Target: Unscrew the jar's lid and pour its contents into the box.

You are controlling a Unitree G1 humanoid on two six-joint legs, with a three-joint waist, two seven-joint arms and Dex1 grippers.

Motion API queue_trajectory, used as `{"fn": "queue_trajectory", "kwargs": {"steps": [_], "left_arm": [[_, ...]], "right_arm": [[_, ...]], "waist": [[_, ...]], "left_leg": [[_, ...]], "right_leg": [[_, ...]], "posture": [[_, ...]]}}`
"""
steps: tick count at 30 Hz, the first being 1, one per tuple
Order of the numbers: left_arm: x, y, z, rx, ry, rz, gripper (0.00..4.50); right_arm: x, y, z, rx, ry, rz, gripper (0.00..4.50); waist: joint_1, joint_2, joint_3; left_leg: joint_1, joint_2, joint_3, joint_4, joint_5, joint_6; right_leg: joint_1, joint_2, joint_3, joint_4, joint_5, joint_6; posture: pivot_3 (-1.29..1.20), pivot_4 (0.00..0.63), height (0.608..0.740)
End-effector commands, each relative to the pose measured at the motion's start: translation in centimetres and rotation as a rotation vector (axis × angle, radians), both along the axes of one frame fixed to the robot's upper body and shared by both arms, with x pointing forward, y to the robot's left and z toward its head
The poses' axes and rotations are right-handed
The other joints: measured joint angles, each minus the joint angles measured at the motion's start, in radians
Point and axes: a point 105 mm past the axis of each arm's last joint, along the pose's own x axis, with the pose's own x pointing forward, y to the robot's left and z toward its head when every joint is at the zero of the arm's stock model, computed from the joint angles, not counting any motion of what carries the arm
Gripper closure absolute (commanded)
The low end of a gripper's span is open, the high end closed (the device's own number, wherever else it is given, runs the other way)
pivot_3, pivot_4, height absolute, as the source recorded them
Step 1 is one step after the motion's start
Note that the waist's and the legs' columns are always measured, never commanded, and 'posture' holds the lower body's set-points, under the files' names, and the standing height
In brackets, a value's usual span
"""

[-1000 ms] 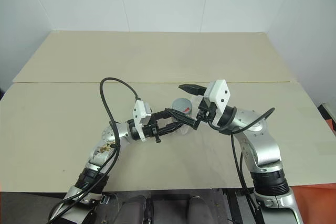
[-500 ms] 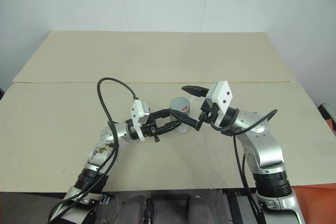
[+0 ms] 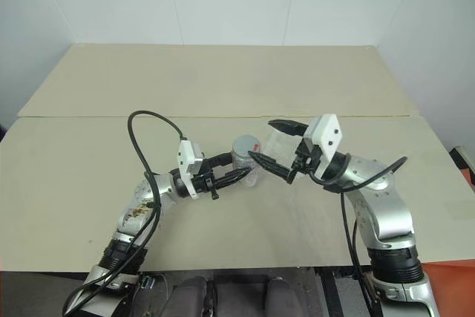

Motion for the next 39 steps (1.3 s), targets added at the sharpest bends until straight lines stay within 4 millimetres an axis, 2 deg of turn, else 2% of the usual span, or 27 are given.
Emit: {"fn": "queue_trajectory", "kwargs": {"steps": [1,6,13,27,39], "left_arm": [[-0.4,-0.1,1.4,-0.032,-0.057,-0.014,2.64],[-0.3,0.0,1.4,-0.028,-0.057,-0.013,2.64],[-0.3,-0.2,1.1,-0.018,-0.057,-0.015,2.64],[-0.5,-0.8,1.5,-0.013,-0.083,-0.034,2.64],[-0.6,-1.1,1.5,-0.019,-0.091,-0.036,2.64]], "right_arm": [[-0.1,-0.9,0.8,0.004,-0.039,-0.033,0.05],[-0.9,-1.0,1.1,0.005,-0.042,0.003,0.05],[-2.9,0.4,1.9,0.012,-0.05,0.136,0.05],[-0.6,3.9,1.4,-0.011,-0.056,0.13,0.05],[0.5,4.1,0.9,-0.026,-0.017,0.109,0.05]], "waist": [[0.0,0.0,0.0],[0.0,0.0,0.0],[0.0,0.0,0.0],[0.0,0.0,0.0],[-0.001,0.0,0.0]], "left_leg": [[0.0,0.0,0.0,0.0,0.0,0.0],[0.0,0.0,0.0,0.0,0.0,0.0],[0.0,0.0,0.0,0.0,0.0,0.0],[0.0,0.0,0.0,0.0,0.0,0.0],[0.0,0.0,0.0,0.0,0.0,0.0]], "right_leg": [[0.0,0.0,0.0,0.0,0.0,0.0],[0.0,0.0,0.0,0.0,0.0,0.0],[0.0,0.0,0.0,0.0,0.0,0.0],[0.0,0.0,0.0,0.0,0.0,0.0],[0.0,0.0,0.0,0.0,0.0,0.0]], "posture": [[0.0,0.15,0.74],[0.0,0.15,0.74],[0.0,0.15,0.74],[0.0,0.15,0.74],[0.0,0.15,0.74]]}}
